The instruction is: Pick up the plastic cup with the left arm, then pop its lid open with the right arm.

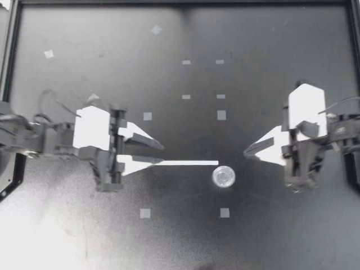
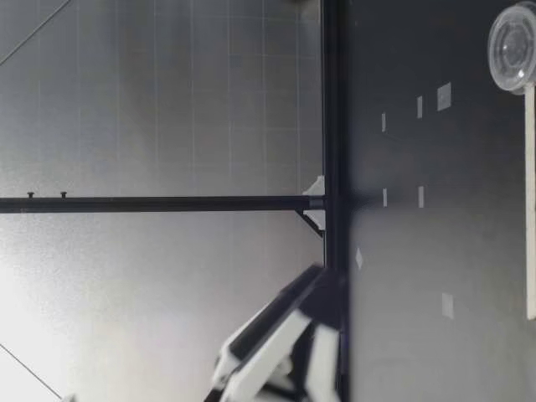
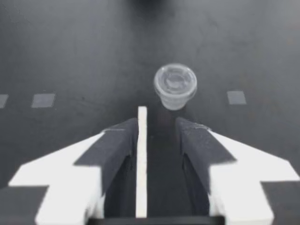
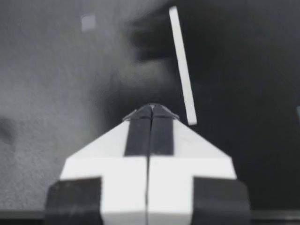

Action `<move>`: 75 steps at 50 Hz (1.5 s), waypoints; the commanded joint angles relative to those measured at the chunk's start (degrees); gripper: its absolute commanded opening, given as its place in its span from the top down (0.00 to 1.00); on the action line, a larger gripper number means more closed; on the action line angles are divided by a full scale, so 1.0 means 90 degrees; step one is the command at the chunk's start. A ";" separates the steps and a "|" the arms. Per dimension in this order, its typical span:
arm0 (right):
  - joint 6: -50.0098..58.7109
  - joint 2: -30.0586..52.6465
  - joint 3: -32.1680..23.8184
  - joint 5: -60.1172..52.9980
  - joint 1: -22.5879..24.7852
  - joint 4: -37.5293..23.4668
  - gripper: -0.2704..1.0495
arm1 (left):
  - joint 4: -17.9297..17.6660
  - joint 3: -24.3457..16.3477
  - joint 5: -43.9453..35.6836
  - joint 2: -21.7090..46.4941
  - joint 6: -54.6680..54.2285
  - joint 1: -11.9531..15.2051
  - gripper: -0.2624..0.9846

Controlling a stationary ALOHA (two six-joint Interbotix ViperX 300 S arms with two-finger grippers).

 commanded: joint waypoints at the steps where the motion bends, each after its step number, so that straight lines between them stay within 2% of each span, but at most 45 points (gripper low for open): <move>1: 0.0039 0.0303 -0.0107 -0.0283 0.0117 0.0010 0.86 | 0.0010 -0.0205 -0.0117 0.0186 -0.0020 -0.0059 0.44; 13: 0.0508 0.1162 -0.0137 -0.0752 0.0352 0.0010 0.86 | 0.0010 -0.0635 -0.0127 0.0918 0.0010 -0.0059 0.44; 30: 0.0693 0.1641 -0.0146 -0.1211 0.0459 0.0010 0.86 | 0.0010 -0.1152 -0.0029 0.1709 0.0029 -0.0225 0.40; 51: 0.0723 0.1855 -0.0117 -0.1357 0.0469 0.0010 0.86 | 0.0010 -0.1787 0.0039 0.2500 0.0107 -0.0215 0.37; 75: 0.0859 0.2051 0.0010 -0.1670 0.0469 0.0010 0.87 | 0.0010 -0.2510 0.0303 0.3037 0.0410 -0.0215 0.37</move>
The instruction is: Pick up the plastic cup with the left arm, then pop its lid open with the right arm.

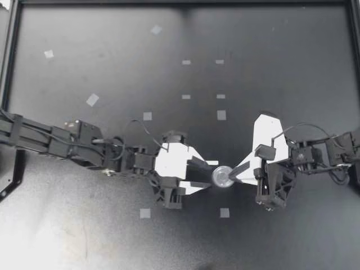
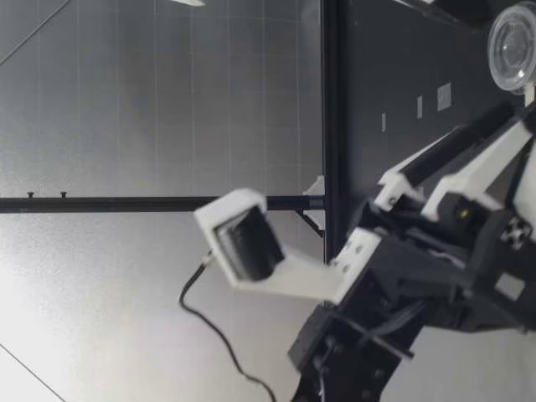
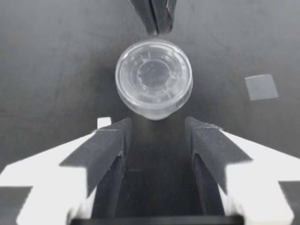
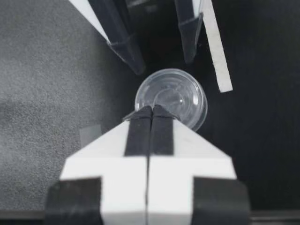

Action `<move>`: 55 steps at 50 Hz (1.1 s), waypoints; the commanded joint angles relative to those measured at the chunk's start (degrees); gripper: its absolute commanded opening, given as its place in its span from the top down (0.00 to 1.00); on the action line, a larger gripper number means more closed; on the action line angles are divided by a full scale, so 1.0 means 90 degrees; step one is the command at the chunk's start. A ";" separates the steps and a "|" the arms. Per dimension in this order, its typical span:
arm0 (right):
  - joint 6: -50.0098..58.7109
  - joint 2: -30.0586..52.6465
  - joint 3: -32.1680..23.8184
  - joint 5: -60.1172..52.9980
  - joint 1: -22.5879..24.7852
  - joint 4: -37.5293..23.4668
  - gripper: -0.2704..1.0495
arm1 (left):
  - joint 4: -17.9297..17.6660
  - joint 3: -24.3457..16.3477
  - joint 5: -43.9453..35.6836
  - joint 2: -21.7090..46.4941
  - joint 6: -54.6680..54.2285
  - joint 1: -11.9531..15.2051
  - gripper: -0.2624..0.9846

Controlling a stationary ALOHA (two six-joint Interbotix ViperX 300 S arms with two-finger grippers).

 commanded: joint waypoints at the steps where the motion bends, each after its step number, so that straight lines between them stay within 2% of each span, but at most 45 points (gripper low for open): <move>1: 0.0010 -0.0010 -0.0059 -0.0078 0.0029 0.0010 0.86 | 0.0000 -0.0215 0.0098 -0.0039 0.0020 0.0010 0.37; 20: 0.0020 0.0029 0.0049 -0.0195 0.0029 0.0010 0.87 | 0.0000 -0.0498 0.0146 0.0195 0.0020 0.0029 0.37; 55: 0.0234 0.0400 0.0078 -0.0313 0.0029 0.0000 0.86 | 0.0000 -0.0596 0.0176 0.0186 0.0000 0.0088 0.37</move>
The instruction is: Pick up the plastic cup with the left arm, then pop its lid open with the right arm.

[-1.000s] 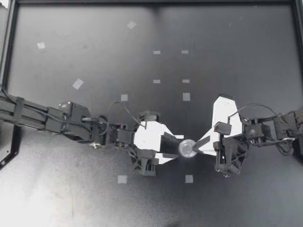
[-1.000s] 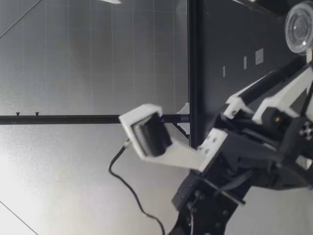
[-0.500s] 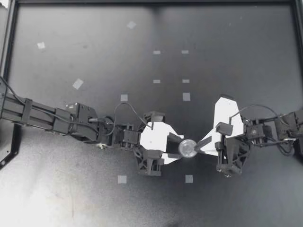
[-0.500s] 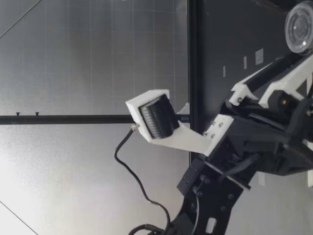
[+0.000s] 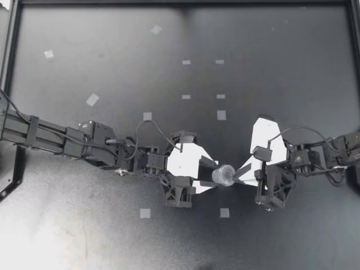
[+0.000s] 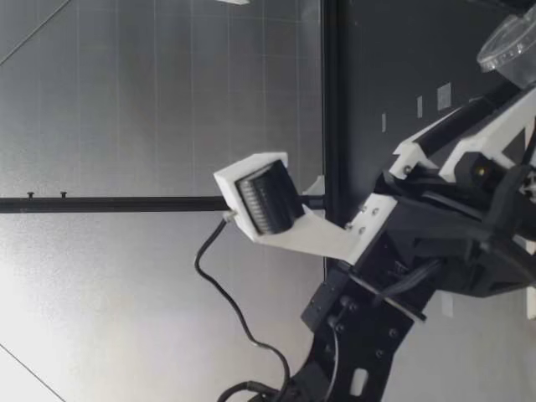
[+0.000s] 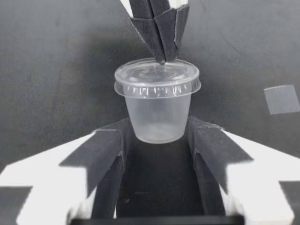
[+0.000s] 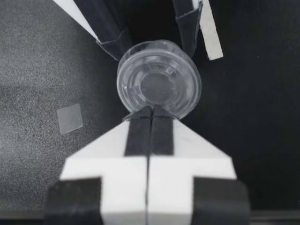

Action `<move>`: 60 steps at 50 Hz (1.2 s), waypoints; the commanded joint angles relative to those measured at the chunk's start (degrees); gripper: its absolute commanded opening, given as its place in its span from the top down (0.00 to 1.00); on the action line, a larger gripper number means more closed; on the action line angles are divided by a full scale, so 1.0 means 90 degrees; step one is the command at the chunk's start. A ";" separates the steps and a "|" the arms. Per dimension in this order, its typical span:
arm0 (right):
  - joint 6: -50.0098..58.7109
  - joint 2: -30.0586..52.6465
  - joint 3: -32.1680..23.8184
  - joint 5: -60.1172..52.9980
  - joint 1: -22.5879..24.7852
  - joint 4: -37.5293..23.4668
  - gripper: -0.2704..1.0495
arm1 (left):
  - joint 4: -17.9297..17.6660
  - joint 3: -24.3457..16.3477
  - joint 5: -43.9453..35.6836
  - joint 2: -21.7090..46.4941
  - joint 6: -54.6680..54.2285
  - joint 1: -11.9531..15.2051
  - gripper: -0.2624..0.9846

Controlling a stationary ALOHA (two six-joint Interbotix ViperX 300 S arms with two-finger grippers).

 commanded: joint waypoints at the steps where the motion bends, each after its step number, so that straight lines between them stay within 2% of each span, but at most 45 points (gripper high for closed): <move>1: 0.0010 -0.0029 -0.0059 -0.0117 0.0029 0.0000 0.86 | 0.0000 -0.0176 0.0000 -0.0127 -0.0010 0.0039 0.37; 29: 0.0010 0.0088 -0.0039 -0.0361 0.0029 -0.0010 0.87 | 0.0000 -0.0322 0.0264 -0.0127 -0.0010 0.0029 0.39; 36: 0.0020 -0.0117 0.0000 -0.0361 0.0029 -0.0010 0.87 | 0.0000 -0.0322 0.0361 -0.0127 0.0020 0.0039 0.51; 44: 0.0059 -0.0547 0.0088 -0.0303 0.0029 -0.0010 0.86 | 0.0000 -0.0293 0.0439 -0.0137 0.0029 0.0039 0.73; 48: 0.0146 -0.0898 0.0176 -0.0293 0.0029 0.0000 0.85 | 0.0010 -0.0254 0.0488 -0.0254 0.0039 0.0029 0.77; 54: 0.0625 -0.1484 0.0391 -0.0283 0.0029 0.0010 0.78 | 0.0010 0.0010 0.0391 -0.0781 0.0312 0.0029 0.77; 60: 0.1377 -0.2061 0.0654 -0.0459 0.0029 0.0010 0.59 | 0.0000 0.0557 -0.0322 -0.1533 0.0566 0.0029 0.77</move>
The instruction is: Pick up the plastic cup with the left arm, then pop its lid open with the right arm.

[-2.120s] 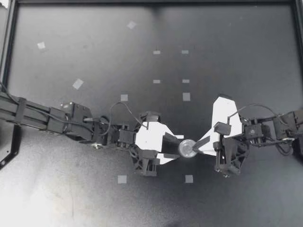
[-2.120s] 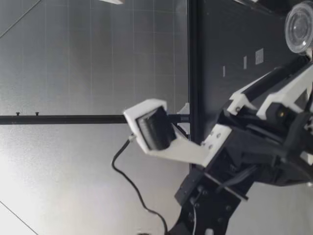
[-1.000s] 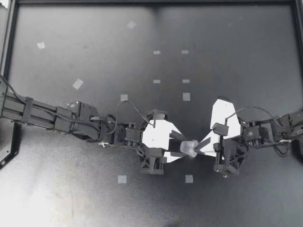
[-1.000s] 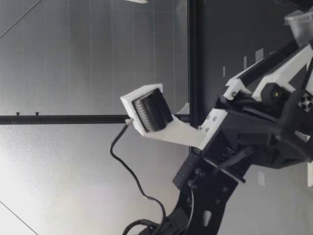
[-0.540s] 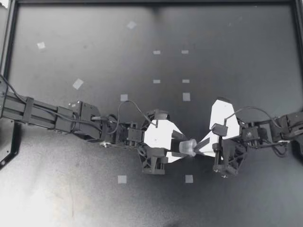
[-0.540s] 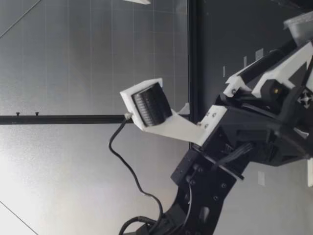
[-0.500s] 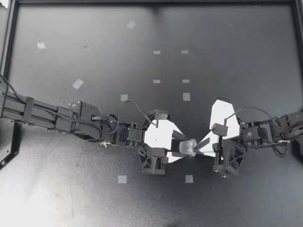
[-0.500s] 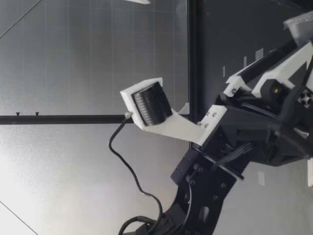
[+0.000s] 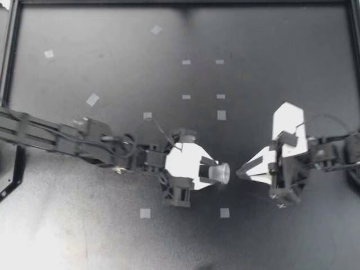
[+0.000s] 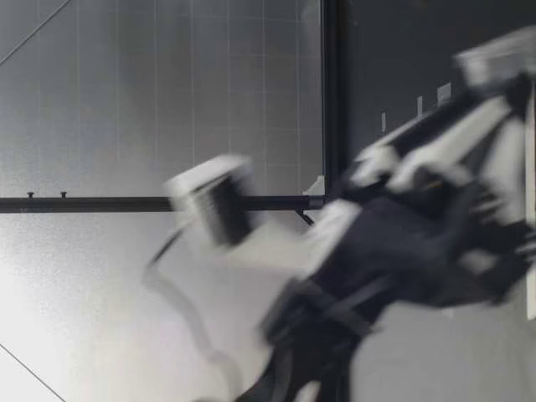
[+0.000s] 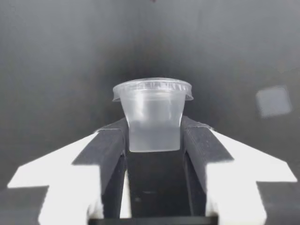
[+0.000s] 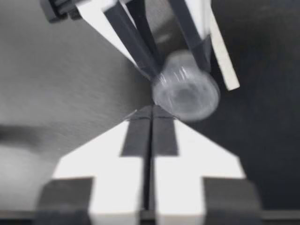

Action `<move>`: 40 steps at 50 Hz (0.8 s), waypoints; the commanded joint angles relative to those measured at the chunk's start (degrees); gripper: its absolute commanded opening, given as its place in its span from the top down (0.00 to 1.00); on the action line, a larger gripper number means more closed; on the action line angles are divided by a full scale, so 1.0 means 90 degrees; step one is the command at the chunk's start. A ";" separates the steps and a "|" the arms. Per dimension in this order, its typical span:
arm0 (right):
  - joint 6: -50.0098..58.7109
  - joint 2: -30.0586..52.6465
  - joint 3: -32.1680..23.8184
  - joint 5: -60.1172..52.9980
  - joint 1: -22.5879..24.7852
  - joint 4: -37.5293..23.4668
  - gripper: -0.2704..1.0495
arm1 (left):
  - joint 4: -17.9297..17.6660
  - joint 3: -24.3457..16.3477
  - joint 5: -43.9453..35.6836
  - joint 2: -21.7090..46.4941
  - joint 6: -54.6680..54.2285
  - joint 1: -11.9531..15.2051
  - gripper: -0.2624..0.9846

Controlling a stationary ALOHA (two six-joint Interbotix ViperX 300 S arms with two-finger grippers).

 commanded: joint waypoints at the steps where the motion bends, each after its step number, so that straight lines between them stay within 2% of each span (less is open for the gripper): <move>1: 0.0420 -0.0498 0.0088 -0.0244 0.0020 0.0010 0.55 | -0.0010 0.0332 -0.0654 -0.0791 0.0137 0.0020 0.77; 5: 0.1084 -0.0781 0.0264 -0.0762 0.0020 0.0020 0.34 | -0.0020 0.0928 -0.1934 -0.1299 0.0264 0.0020 0.77; 8: 0.1523 -0.0840 0.0371 -0.1250 0.0020 0.0039 0.24 | -0.0049 0.1348 -0.2998 -0.1504 0.0312 0.0029 0.77; 15: 0.2148 -0.0566 0.0430 -0.2715 0.0020 0.0078 0.26 | -0.0166 0.2100 -0.5547 -0.1494 0.0254 0.0020 0.77; 20: 0.2275 -0.0127 0.0352 -0.3701 0.0020 0.0215 0.26 | -0.0313 0.2275 -0.6826 -0.1172 0.0166 0.0020 0.77; 22: 0.2334 0.0117 0.0283 -0.4102 0.0020 0.0293 0.26 | -0.0322 0.2197 -0.7002 -0.0996 0.0107 0.0029 0.77; 31: 0.2520 0.0908 -0.0039 -0.5010 0.0020 0.0352 0.26 | -0.0342 0.1543 -0.6807 -0.0371 0.0059 0.0029 0.77; 40: 0.2617 0.1016 -0.0195 -0.5146 0.0029 0.0352 0.26 | -0.0352 0.1152 -0.6602 -0.0059 0.0088 0.0020 0.77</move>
